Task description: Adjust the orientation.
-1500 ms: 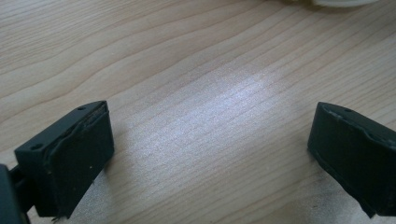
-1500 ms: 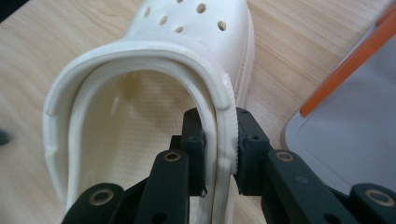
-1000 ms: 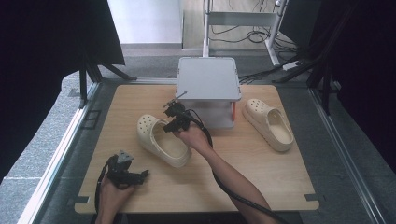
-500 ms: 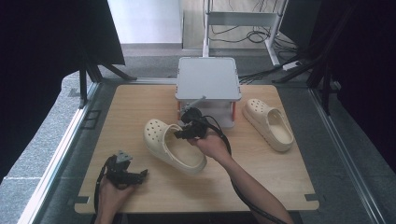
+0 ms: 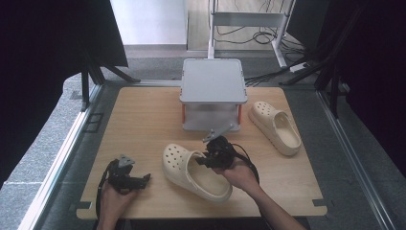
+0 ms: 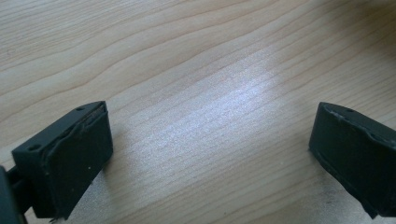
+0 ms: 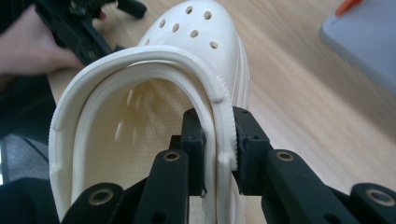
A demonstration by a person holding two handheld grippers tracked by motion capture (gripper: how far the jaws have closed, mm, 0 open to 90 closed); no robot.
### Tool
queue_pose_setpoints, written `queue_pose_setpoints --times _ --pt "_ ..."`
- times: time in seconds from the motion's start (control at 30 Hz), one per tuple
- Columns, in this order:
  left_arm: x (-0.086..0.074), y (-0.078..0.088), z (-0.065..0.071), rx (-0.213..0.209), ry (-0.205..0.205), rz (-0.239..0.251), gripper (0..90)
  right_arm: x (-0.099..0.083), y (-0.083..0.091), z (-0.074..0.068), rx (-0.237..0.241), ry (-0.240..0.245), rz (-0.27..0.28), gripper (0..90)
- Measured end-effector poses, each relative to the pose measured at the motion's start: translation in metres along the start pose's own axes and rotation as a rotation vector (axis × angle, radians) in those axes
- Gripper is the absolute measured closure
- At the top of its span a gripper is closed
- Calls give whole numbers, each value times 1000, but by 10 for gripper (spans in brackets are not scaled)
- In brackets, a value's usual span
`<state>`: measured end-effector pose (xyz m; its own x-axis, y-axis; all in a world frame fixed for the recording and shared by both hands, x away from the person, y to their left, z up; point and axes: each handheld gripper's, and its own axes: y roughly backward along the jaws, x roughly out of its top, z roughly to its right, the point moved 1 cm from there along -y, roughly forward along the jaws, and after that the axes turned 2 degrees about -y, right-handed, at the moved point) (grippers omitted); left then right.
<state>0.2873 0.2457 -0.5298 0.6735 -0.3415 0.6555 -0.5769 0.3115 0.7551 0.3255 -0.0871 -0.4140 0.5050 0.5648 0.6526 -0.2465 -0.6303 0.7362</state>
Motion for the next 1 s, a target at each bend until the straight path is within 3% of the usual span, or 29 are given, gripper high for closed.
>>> queue_pose_setpoints --times 0.33,0.63,0.73,0.8,0.87,1.0 --pt "0 0 0 3 2 3 0 -43 -8 -1 0 19 -26 763" --pt "0 -1 0 3 1 3 0 -57 -13 10 -3 36 -49 746" --pt "0 -1 0 3 1 3 0 -55 -10 10 8 51 -52 597" --pt "0 -1 0 2 1 2 0 -53 -8 10 3 61 -48 560" --pt "0 0 0 3 -2 -1 0 -49 0 11 3 74 -45 427" --pt "1 0 0 2 -2 -1 0 -47 9 14 1 98 -59 293"
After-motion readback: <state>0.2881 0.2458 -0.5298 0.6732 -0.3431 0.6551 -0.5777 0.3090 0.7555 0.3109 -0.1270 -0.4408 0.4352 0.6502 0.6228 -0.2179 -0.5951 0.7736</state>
